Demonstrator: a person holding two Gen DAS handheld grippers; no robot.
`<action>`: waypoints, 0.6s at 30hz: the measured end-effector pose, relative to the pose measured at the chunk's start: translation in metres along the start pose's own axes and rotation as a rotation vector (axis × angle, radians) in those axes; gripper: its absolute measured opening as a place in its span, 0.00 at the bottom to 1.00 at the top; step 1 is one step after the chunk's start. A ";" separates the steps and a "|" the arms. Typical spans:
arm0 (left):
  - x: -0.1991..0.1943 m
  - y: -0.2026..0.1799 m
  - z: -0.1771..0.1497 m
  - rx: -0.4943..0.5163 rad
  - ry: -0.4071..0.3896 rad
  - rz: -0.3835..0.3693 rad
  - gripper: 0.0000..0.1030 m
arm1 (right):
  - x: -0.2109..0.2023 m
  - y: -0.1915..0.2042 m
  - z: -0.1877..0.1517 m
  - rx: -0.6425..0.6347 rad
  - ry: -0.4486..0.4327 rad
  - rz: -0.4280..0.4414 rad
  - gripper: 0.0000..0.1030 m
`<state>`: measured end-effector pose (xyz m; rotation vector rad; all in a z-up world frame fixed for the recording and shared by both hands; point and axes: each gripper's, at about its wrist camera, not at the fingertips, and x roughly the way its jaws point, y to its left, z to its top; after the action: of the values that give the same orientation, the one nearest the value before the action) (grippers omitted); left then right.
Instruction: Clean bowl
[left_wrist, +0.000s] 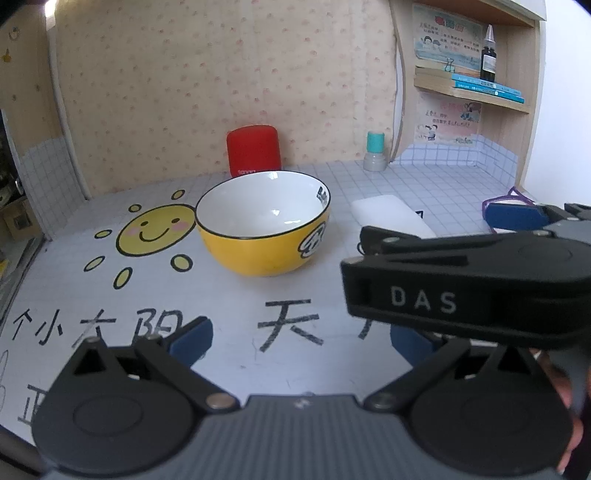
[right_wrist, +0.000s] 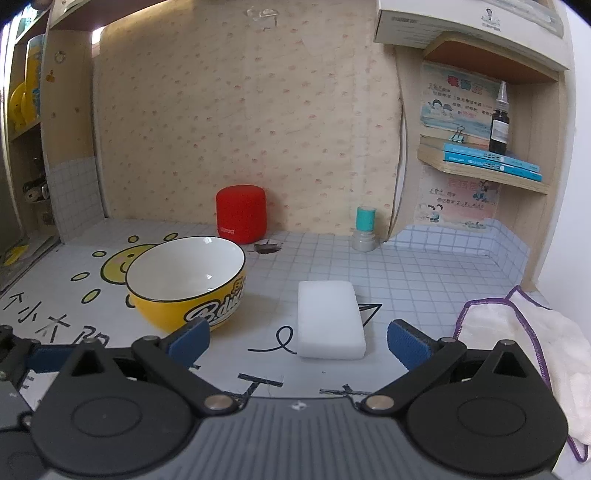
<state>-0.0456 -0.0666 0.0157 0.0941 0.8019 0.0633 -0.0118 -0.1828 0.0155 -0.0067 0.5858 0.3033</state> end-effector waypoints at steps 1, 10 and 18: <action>0.000 0.000 0.000 0.001 0.001 0.000 1.00 | 0.000 0.000 0.000 0.000 0.000 0.000 1.00; -0.005 -0.005 -0.001 0.015 -0.007 0.013 1.00 | -0.001 0.001 -0.002 0.002 0.000 0.003 1.00; -0.008 -0.009 -0.001 0.019 -0.002 0.006 1.00 | -0.004 -0.002 -0.002 0.010 -0.007 -0.002 1.00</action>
<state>-0.0516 -0.0759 0.0201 0.1146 0.8001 0.0615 -0.0154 -0.1864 0.0155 0.0033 0.5801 0.2984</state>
